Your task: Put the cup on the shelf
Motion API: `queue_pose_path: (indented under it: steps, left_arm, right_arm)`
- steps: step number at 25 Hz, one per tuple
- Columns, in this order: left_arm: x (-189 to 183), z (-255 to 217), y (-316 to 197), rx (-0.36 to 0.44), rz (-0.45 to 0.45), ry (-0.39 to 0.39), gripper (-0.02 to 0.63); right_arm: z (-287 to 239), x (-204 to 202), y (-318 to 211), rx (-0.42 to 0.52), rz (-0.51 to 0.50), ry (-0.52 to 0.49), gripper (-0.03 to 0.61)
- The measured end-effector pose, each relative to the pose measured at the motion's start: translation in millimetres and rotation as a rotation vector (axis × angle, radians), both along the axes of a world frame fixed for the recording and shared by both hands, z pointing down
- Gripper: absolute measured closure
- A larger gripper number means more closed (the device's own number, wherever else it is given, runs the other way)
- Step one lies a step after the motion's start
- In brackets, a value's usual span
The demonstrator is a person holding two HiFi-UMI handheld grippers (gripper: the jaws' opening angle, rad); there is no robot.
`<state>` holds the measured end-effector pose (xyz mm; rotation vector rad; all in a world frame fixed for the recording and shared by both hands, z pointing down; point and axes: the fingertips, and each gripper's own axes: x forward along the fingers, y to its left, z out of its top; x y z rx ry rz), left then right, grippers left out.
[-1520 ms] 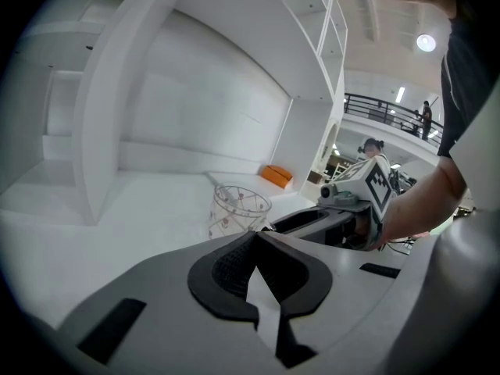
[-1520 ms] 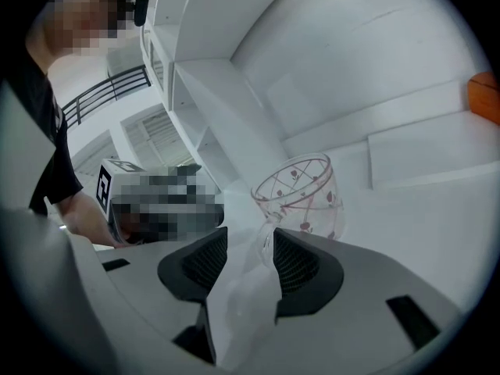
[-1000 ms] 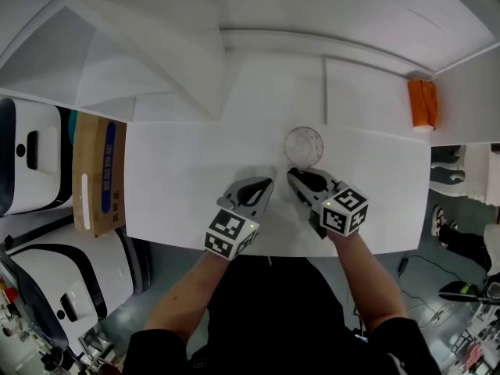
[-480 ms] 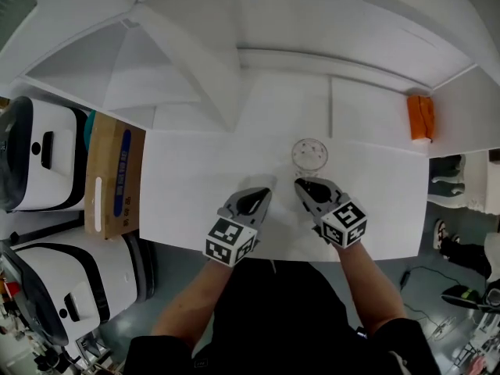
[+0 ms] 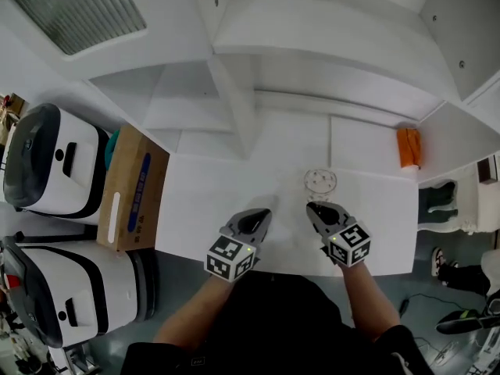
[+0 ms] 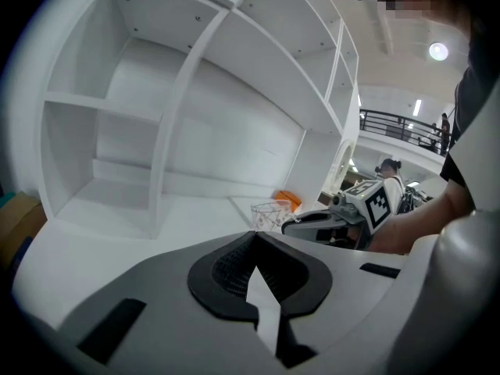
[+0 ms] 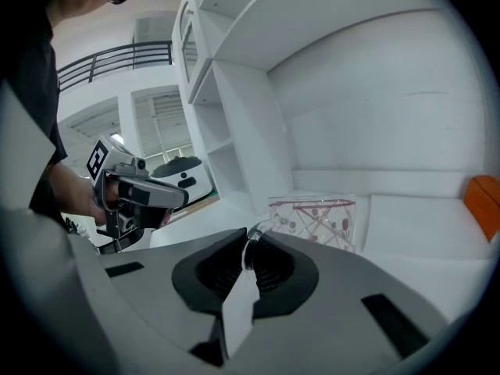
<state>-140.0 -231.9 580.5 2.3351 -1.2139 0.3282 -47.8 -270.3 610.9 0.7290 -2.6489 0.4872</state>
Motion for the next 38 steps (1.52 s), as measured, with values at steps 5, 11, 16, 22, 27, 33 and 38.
queue_pose_path:
  steps: [5,11,16,22,27,33,38]
  left_arm:
    - [-14,-33,24,0.034,0.012,0.022,0.603]
    - [-34,-58,39,0.088,0.032,0.004,0.603]
    - [-43,-75,41,0.136,0.079,-0.010,0.603]
    - [-43,-94,29,0.193,0.124,-0.010,0.603]
    - [-36,-116,26,0.230,0.126,-0.012,0.603]
    - [-20,-146,10,0.282,0.096,-0.019,0.603]
    - [19,-165,-1,0.309,0.117,-0.037,0.603]
  right_arm:
    - [-43,0,4,0.072,0.042,-0.026,0.554]
    - [-91,-9,12,0.105,0.080,-0.085,0.554]
    - [-128,-21,24,0.155,0.104,-0.118,0.554]
    - [-170,-33,39,0.227,0.089,-0.139,0.554]
    - [-198,-24,43,0.215,0.078,-0.216,0.554]
    - [-219,5,37,0.226,0.040,-0.228,0.554]
    - [-238,36,30,0.252,-0.005,-0.214,0.554]
